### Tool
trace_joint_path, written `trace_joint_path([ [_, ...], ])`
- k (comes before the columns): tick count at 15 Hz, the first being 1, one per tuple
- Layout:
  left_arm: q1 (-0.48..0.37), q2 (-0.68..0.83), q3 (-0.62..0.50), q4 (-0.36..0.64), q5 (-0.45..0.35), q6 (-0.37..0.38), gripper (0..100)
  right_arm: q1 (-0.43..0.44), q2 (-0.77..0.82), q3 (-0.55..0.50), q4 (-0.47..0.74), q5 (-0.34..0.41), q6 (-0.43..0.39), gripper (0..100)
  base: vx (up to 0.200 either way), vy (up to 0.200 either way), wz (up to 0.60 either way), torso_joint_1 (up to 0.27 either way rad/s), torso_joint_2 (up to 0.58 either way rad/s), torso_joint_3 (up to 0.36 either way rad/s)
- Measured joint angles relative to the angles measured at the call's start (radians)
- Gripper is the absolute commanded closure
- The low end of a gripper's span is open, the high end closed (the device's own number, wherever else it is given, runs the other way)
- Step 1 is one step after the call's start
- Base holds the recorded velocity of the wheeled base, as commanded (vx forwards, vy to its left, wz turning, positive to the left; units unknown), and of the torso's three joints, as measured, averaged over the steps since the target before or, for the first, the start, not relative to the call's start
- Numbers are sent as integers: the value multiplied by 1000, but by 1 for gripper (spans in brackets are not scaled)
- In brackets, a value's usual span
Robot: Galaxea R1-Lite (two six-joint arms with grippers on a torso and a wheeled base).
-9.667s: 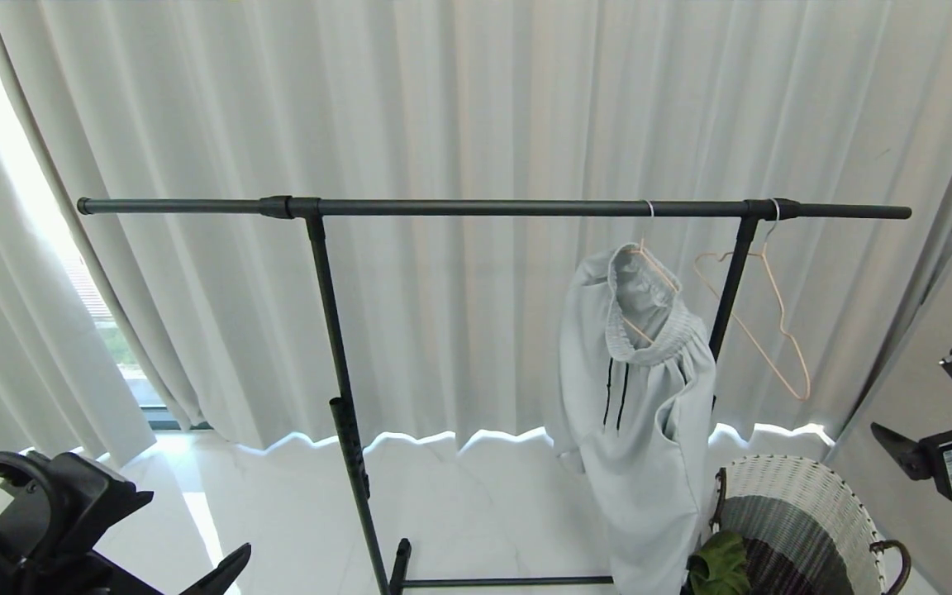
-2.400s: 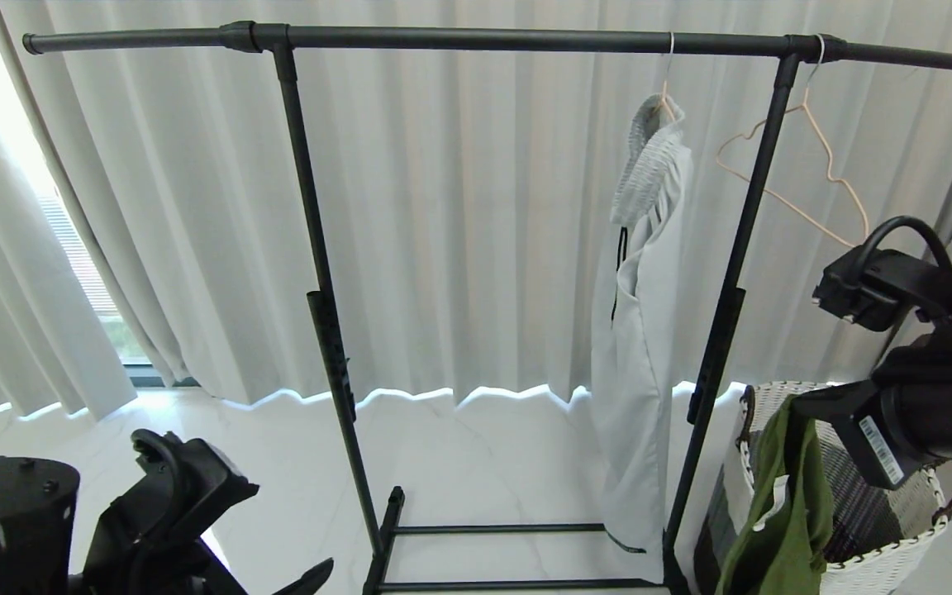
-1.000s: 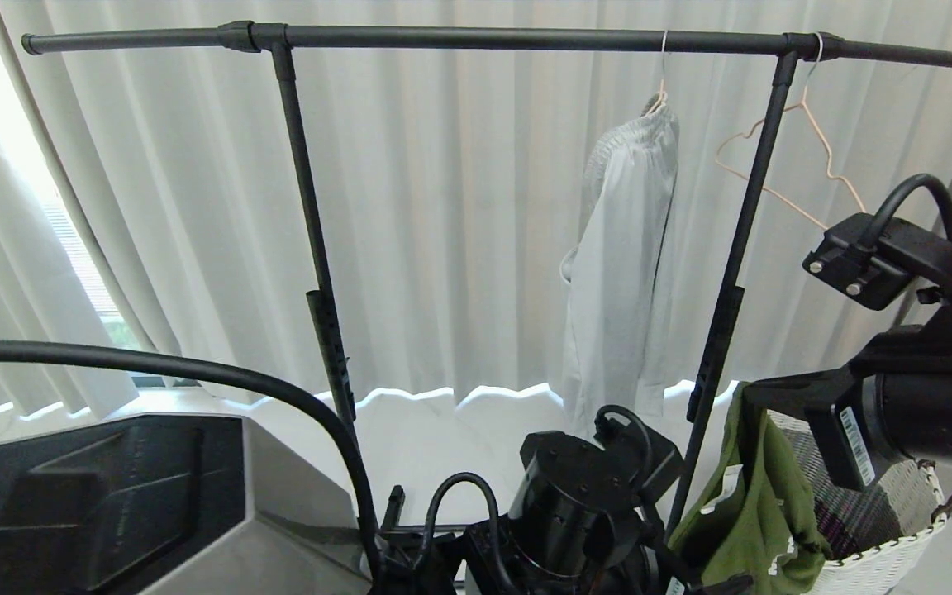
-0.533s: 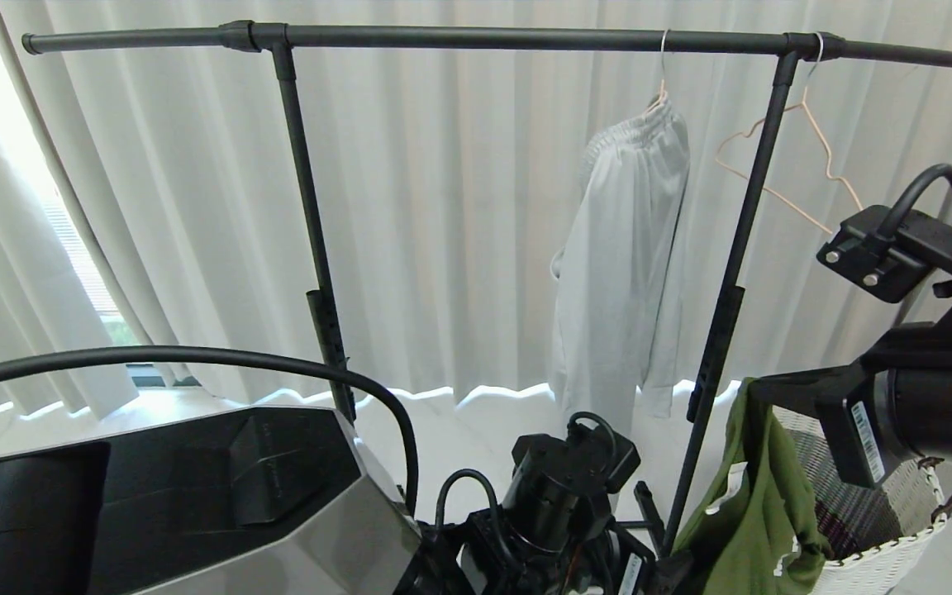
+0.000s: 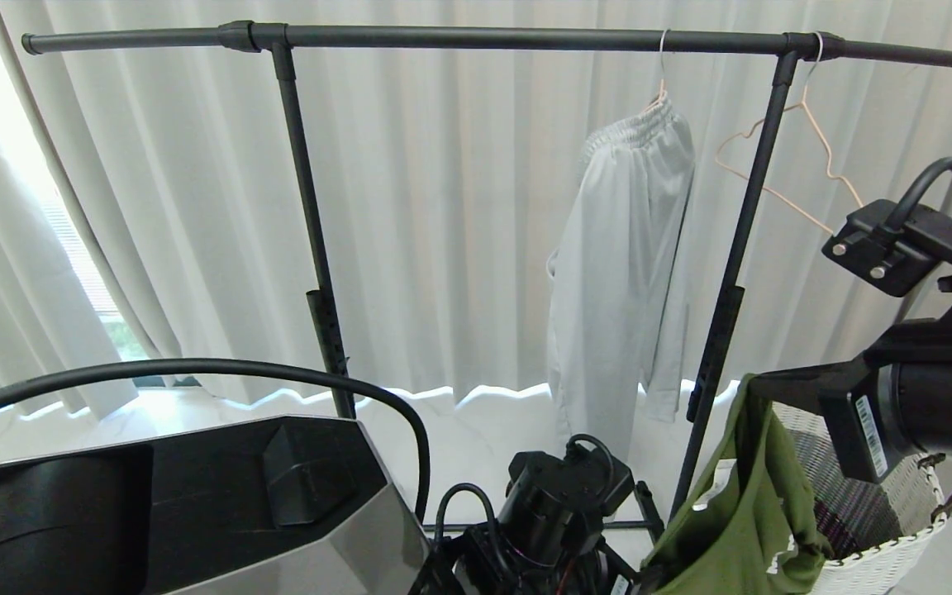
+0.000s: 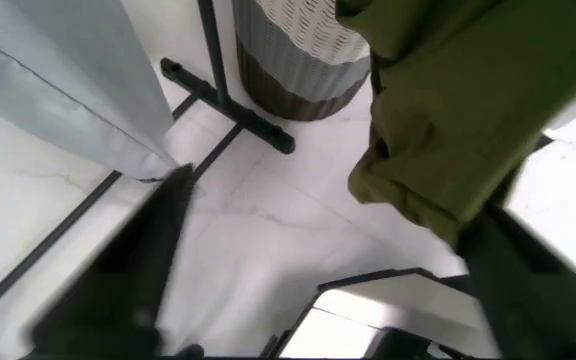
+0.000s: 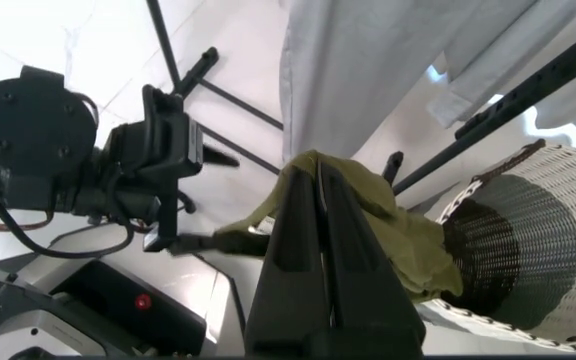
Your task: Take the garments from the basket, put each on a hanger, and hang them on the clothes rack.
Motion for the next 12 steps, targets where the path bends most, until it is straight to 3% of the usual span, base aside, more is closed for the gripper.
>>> trace_joint_path([
  [5,-8,-1,22,-2,1,69,100,-2,0,3,1,1,0,100,0,0,0,0,0,0],
  [7,-4,-10,55,-55,1,82,100,-5,7,8,0,27,3,100,0,0,0,0,0,0],
  [9,12,-61,105,-69,5,54,100,-14,35,13,-30,42,12,100,0,0,0,0,0,0],
  [12,55,-213,226,-74,9,0,100,-14,98,21,-174,47,14,100,0,0,0,0,0,0],
])
